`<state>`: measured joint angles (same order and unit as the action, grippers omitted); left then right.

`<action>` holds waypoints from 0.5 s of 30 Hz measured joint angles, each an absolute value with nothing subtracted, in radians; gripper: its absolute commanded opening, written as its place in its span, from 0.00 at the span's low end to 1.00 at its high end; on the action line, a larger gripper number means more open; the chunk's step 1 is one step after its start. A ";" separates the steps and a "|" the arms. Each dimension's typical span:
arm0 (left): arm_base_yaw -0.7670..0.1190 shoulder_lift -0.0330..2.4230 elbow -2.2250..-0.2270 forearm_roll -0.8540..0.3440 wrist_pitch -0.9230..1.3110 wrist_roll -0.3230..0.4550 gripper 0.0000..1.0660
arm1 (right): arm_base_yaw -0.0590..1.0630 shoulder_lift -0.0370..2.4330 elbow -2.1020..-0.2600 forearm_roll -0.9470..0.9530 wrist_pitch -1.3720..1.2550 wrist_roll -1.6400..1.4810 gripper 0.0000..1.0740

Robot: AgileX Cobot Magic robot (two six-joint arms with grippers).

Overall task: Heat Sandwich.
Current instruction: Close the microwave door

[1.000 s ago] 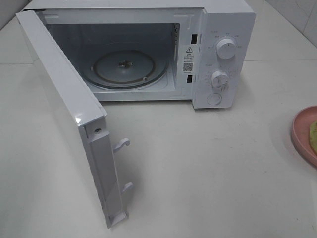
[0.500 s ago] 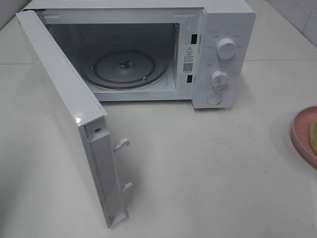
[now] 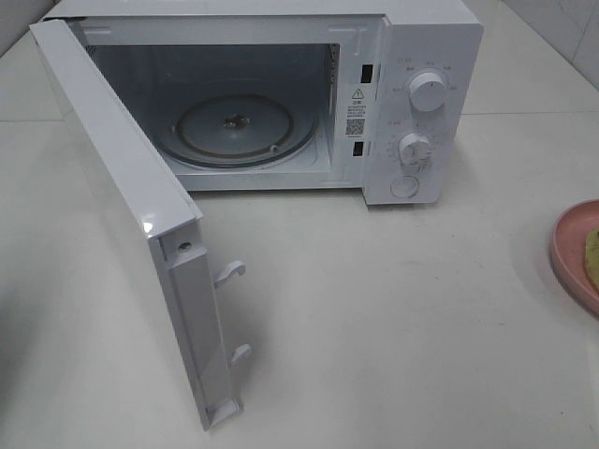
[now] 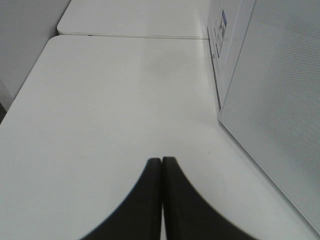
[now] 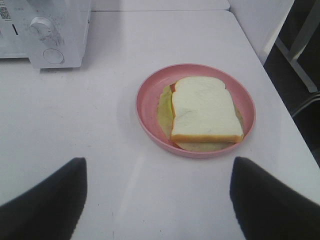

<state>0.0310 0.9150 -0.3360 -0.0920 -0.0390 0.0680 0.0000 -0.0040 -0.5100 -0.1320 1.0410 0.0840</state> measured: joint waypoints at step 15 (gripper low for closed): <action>0.030 1.282 -0.275 0.024 -0.633 -0.016 0.00 | 0.000 -0.004 -0.510 -0.132 1.041 0.084 0.71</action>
